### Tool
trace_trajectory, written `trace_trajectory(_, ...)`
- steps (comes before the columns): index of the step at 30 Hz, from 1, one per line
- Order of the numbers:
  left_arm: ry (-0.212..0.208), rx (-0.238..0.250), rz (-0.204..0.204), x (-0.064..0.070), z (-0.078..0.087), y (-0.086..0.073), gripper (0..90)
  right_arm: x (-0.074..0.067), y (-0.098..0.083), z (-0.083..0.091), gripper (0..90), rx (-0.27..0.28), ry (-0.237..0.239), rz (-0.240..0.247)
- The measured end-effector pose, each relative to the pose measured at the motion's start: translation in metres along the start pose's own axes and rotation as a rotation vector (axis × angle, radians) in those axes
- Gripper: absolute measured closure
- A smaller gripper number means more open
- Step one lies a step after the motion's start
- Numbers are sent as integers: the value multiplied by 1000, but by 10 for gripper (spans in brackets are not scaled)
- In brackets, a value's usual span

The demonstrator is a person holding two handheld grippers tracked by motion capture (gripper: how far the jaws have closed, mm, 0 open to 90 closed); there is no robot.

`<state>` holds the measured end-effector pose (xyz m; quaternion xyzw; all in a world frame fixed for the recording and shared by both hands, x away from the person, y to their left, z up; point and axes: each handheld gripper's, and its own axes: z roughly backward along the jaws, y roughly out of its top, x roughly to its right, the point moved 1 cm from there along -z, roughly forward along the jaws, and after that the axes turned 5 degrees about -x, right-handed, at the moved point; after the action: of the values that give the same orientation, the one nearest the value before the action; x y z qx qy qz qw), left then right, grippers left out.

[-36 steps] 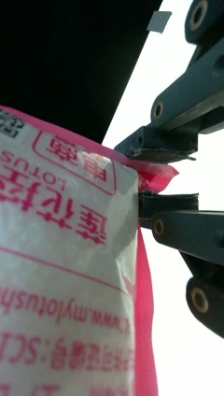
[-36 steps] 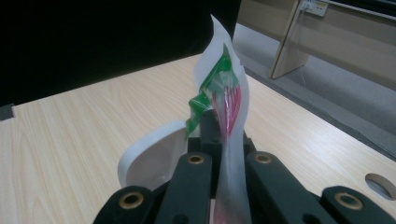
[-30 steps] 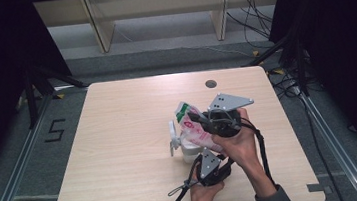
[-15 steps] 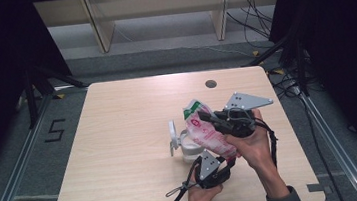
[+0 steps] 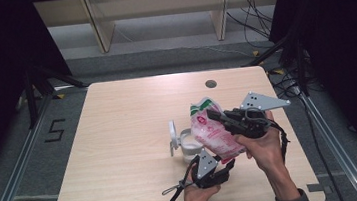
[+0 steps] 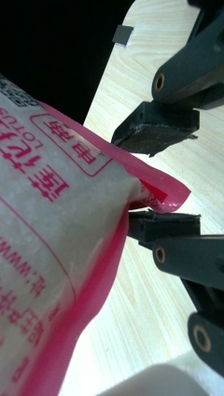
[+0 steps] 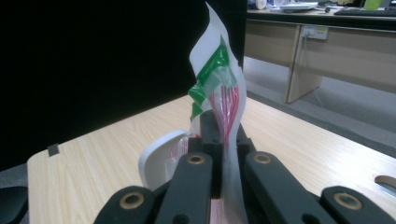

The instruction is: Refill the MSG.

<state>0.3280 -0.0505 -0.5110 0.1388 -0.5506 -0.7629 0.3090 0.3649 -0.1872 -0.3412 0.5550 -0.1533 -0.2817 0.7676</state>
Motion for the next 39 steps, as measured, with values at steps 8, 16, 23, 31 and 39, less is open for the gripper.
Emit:
trace_trajectory(8,9,1,21,-7,13,3,483,6,-3,7,900,42,10,-21)
trace_trajectory(16,-2,-27,33,-6,30,1,418,17,-9,15,900,54,-24,-49)
trace_trajectory(23,1,-30,27,-11,51,-3,398,29,-20,13,900,54,-32,-71)
trace_trajectory(31,34,-28,15,-23,80,-9,393,39,-31,11,900,52,-31,-101)
trace_trajectory(39,57,-22,14,-36,94,-10,381,50,-55,13,900,-4,-60,-144)
